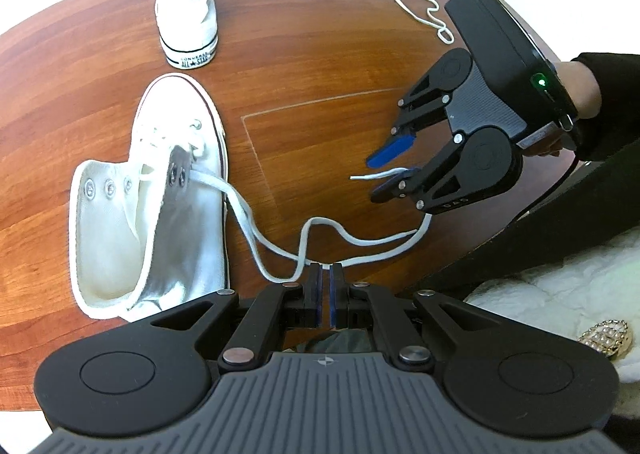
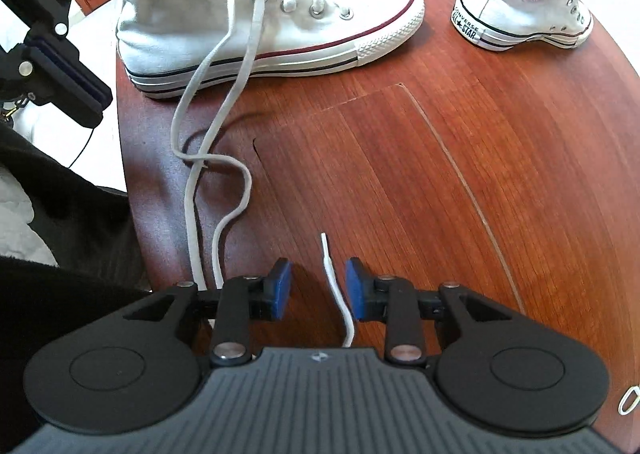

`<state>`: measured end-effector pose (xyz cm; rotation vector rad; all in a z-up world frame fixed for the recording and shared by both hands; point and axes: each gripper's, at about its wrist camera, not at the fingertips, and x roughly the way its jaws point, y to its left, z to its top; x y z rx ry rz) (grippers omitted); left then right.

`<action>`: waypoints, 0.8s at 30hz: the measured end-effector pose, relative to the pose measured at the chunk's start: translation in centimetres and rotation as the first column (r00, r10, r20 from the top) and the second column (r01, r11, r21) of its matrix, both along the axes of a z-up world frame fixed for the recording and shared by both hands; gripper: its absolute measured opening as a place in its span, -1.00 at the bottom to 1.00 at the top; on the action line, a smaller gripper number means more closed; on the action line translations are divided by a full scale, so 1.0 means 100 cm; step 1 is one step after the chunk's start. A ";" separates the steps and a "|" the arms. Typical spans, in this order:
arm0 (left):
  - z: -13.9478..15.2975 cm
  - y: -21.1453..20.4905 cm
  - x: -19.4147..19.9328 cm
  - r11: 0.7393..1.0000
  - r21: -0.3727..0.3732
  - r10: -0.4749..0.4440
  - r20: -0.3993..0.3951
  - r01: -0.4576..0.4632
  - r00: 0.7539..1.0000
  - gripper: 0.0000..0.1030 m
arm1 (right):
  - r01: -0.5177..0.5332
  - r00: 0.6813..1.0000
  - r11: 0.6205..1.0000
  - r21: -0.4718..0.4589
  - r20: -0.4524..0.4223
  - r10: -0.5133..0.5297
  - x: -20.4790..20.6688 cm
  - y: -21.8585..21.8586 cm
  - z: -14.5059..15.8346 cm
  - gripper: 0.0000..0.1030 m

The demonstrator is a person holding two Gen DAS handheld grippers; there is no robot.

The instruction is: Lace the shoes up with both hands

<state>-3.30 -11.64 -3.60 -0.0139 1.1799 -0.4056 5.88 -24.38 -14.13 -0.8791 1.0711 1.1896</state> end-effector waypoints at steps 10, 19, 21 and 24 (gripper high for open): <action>-0.004 -0.004 0.007 1.000 0.003 -0.027 -0.001 0.027 1.000 -0.93 | 0.053 0.998 0.999 0.005 -0.033 -0.053 0.009 -0.002 -0.001 -0.97; -0.018 -0.036 0.027 0.983 0.101 -0.156 0.030 0.152 0.987 -0.69 | 0.134 0.991 0.989 0.062 -0.023 -0.133 0.008 -0.015 0.019 -0.97; -0.022 -0.040 0.032 0.980 0.114 -0.170 0.029 0.165 0.985 -0.54 | 0.154 0.988 0.985 0.073 -0.022 -0.153 0.007 -0.019 0.023 -0.97; -0.030 -0.042 0.038 0.977 0.124 -0.178 0.013 0.175 0.984 -0.53 | 0.183 0.983 0.980 0.084 -0.022 -0.182 0.005 -0.024 0.028 -0.97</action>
